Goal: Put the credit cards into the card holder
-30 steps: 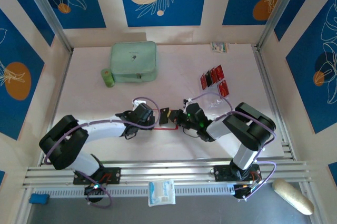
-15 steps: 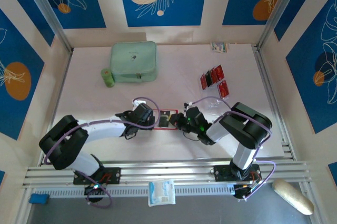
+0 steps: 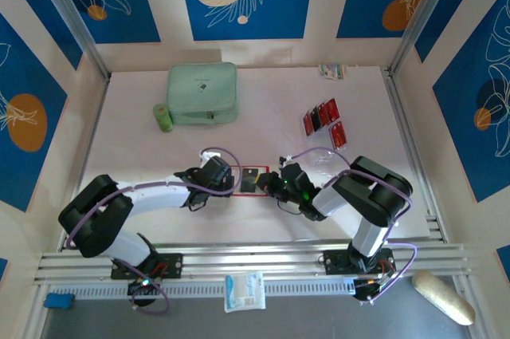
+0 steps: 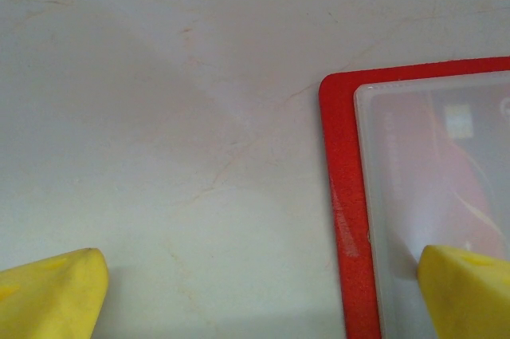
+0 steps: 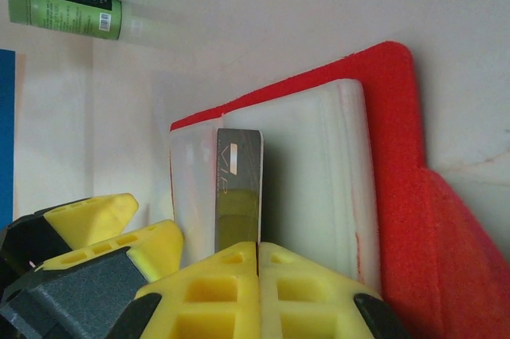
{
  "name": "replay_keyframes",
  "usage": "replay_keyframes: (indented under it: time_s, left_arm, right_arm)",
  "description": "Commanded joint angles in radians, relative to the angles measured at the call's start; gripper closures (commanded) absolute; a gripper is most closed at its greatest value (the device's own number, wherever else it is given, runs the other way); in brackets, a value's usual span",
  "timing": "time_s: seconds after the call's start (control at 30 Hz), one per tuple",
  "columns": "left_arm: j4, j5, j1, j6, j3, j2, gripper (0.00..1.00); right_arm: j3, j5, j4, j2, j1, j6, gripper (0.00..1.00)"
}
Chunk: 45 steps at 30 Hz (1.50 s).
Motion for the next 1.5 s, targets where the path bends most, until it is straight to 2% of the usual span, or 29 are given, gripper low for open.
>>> replay_keyframes:
  time_s: [0.0,1.47]
  left_arm:
    - [-0.049,-0.021,0.008,-0.001,-0.022,-0.007,0.01]
    - [-0.04,-0.019,0.008,0.002,-0.015,-0.009,0.01]
  right_arm:
    - [-0.002,0.026,-0.079,-0.02,0.009,0.007,1.0]
    - [0.15,-0.072,-0.396,-0.023,-0.008,0.003,1.0]
